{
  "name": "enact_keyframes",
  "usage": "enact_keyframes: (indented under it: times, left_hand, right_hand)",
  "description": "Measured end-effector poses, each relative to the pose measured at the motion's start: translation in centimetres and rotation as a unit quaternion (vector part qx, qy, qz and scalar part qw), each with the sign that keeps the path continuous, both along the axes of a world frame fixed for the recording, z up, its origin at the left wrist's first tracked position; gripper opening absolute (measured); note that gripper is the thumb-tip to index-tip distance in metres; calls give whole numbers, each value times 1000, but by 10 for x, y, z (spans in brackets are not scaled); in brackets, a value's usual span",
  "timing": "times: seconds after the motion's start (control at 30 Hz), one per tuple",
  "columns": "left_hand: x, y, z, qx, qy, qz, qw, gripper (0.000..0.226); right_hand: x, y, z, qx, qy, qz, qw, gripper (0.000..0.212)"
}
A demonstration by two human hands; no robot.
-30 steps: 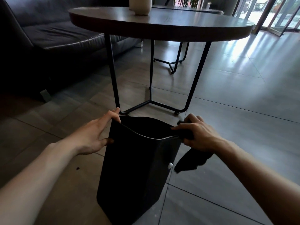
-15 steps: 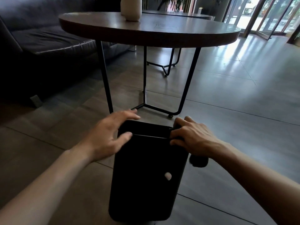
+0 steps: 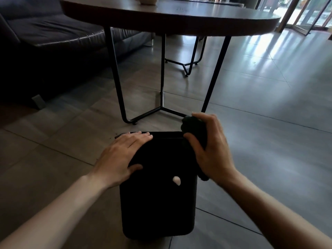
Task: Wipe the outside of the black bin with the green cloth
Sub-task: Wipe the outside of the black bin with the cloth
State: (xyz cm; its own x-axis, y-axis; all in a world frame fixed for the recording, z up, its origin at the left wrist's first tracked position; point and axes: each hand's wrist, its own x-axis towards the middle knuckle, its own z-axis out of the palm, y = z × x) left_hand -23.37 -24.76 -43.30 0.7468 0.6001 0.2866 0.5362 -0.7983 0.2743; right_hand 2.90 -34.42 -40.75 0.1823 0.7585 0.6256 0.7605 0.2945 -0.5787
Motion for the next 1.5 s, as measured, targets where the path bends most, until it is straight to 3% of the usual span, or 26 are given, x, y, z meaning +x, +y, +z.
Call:
enact_keyframes:
  times: [0.07,0.1,0.2,0.33,0.47,0.53,0.63,0.73,0.83,0.9,1.07,1.13,1.23,1.33,1.43,1.5]
  left_hand:
    - [1,4,-1,-5,-2,-1,1000,92]
    - [2,6,-1,-8,-5,1,1000,93]
    - [4,9,-2,-7,-10,9,1000,92]
    - [6,13,-4,-14,-7,21,1000,92]
    - [6,12,-6,-17,-21,21,999,93]
    - [3,14,-9,-23,-23,32,999,93]
    - [2,16,-9,-38,-30,54,997,94]
    - [3,14,-9,-39,-36,58,997,96]
    - [3,11,-8,-44,-37,67,996,95]
    - [2,11,-8,-37,-41,65,996,95]
    - [3,7,-8,-29,-49,55,997,96]
    - [2,6,-9,-29,-55,53,997,96]
    - [3,7,-8,-30,-60,50,996,94]
    - [5,8,-7,-30,-63,63,996,94]
    - [5,8,-7,-33,-62,64,995,95]
    - [5,9,-7,-31,-57,64,996,95]
  right_hand:
    - [-16,-4,-22,-7,-49,24,999,45]
    - [-21,-7,-36,-32,-116,39,992,46]
    - [-25,-24,-87,-98,-349,59,930,58]
    - [-17,-70,-150,-102,-482,135,860,71]
    - [-11,-97,-177,-25,-557,210,803,38]
    - [-1,-84,-159,-23,-540,207,815,47]
    - [16,-44,-112,-25,-368,43,928,39]
    - [14,-6,-66,-52,-215,-57,974,46]
    - [-12,10,-61,-62,-184,-24,981,54]
    - [-28,-3,-84,-70,-239,32,968,61]
    - [-20,-73,-164,-28,-497,247,831,33]
    - [-7,-76,-166,-24,-514,262,817,27]
    - [5,-50,-136,-36,-426,179,886,38]
    - [-4,-14,-97,-52,-240,25,969,46]
    - [-26,6,-88,-71,-137,-39,987,49]
    - [-41,-7,-111,-68,-177,-25,981,49]
